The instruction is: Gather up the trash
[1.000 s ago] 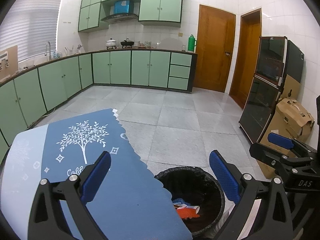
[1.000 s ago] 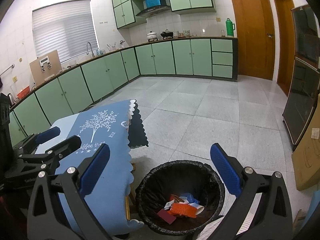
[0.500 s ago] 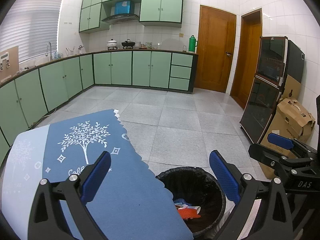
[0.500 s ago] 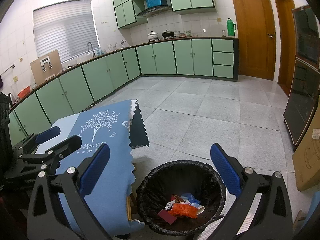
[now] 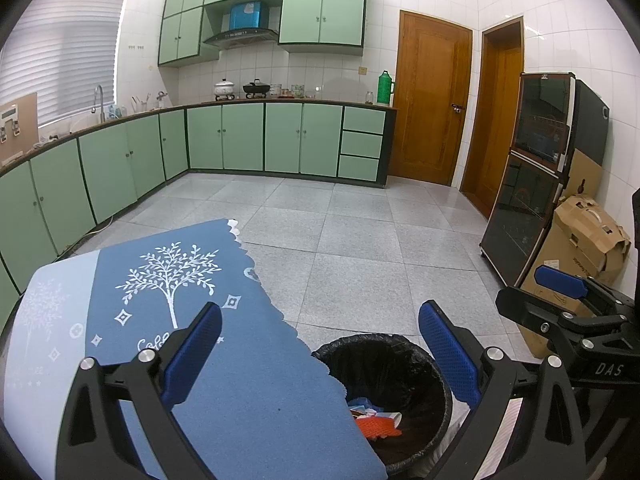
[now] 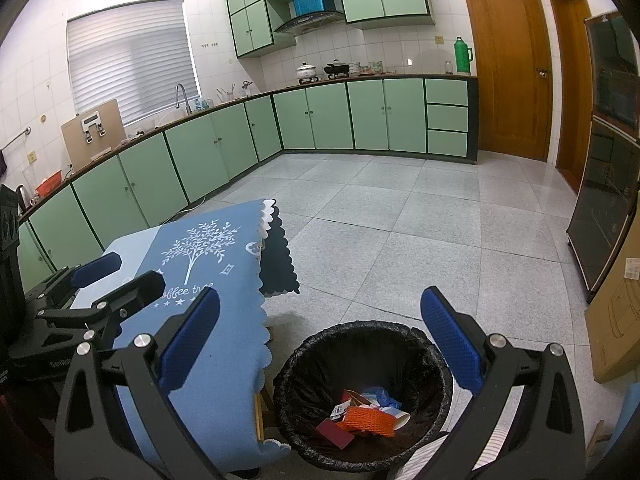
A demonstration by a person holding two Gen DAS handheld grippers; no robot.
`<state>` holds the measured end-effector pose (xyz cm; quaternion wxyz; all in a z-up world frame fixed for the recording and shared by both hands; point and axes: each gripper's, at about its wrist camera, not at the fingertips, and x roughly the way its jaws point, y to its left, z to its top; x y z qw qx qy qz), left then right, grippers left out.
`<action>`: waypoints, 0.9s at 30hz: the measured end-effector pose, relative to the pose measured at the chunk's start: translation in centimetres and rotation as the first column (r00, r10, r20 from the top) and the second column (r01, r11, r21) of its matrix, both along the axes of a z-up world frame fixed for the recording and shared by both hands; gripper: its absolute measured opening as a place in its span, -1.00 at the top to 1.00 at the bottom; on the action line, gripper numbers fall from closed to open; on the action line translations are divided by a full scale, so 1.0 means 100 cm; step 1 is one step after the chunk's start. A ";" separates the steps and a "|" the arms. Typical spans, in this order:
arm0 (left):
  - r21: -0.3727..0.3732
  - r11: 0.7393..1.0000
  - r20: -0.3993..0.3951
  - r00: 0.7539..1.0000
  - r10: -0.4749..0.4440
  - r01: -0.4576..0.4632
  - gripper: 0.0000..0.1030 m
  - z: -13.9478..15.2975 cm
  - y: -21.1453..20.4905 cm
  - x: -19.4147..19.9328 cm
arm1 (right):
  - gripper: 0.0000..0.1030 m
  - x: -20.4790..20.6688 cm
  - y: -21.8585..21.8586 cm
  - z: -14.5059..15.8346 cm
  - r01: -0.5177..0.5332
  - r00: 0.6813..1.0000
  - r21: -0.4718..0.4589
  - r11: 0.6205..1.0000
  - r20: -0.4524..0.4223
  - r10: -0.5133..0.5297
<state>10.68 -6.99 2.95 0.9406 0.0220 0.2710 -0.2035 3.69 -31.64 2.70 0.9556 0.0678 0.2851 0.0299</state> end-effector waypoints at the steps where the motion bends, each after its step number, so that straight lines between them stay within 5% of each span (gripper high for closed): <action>1: -0.001 1.000 0.000 1.000 0.000 0.000 -0.88 0.000 0.000 0.000 | -0.89 0.000 0.000 0.000 0.000 1.000 0.000 1.000 0.000 0.000; 27: 0.000 1.000 0.000 1.000 0.001 -0.001 -0.88 0.000 0.001 0.000 | -0.89 0.001 0.003 0.001 -0.002 1.000 0.000 1.000 -0.002 0.002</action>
